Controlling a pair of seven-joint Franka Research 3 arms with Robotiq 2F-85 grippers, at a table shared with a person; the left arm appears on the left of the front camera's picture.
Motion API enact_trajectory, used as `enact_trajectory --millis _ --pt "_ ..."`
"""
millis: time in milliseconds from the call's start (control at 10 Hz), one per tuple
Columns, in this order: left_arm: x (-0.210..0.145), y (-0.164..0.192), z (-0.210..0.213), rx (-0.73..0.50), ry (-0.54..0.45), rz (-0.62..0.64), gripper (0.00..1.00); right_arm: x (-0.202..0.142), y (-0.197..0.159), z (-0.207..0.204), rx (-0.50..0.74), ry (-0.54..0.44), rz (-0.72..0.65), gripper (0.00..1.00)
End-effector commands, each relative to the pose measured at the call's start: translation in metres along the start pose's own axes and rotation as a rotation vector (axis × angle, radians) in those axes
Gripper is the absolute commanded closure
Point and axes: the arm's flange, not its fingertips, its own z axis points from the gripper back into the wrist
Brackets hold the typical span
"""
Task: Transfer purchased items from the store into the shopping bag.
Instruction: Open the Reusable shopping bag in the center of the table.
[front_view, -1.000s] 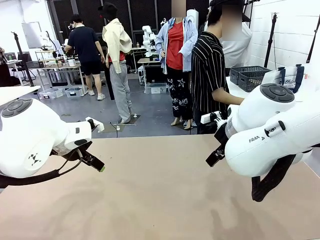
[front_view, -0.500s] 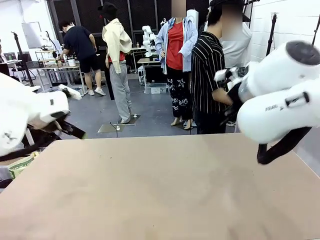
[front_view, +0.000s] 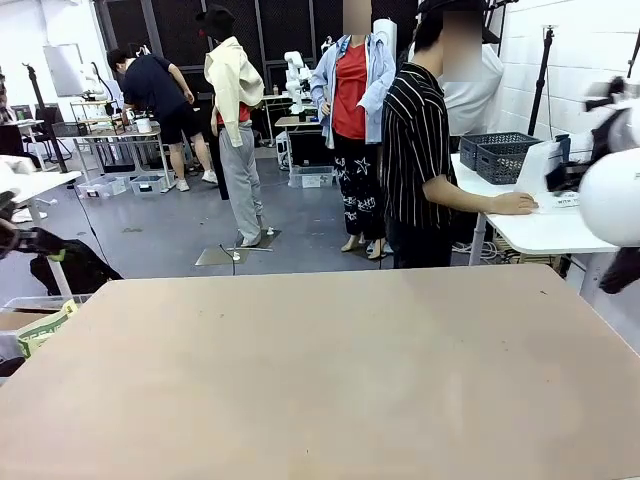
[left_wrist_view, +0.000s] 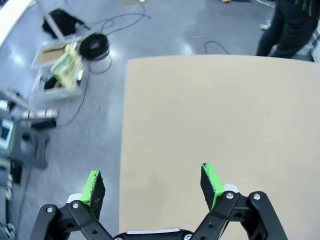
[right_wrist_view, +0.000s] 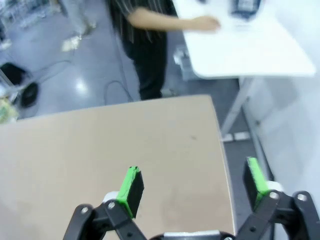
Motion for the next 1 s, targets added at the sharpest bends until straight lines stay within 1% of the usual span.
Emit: enact_trajectory --millis 0,100,200,300,400,500,900 --pt "-0.074 0.004 0.006 0.017 -0.002 0.164 0.00 -0.039 -0.029 -0.010 -0.045 0.017 -0.163 0.00" --pt "-0.081 0.013 0.008 0.029 -0.007 0.209 0.00 -0.054 -0.044 -0.016 -0.048 0.043 -0.214 0.00" --pt "-0.084 0.017 0.009 0.026 -0.012 0.230 0.00 -0.065 -0.049 -0.022 -0.046 0.070 -0.232 0.00" --pt "-0.078 0.017 0.007 0.023 -0.017 0.224 0.00 -0.066 -0.046 -0.027 -0.036 0.073 -0.234 0.00" --pt "-0.064 0.000 0.006 0.046 -0.014 0.163 0.00 -0.065 -0.031 -0.019 0.038 0.069 -0.156 0.00" --pt "-0.013 0.044 -0.005 0.026 0.017 0.212 0.00 -0.028 -0.066 -0.038 -0.061 0.094 -0.213 0.00" --pt "-0.013 0.044 -0.005 0.026 0.017 0.212 0.00 -0.028 -0.066 -0.038 -0.061 0.094 -0.213 0.00"
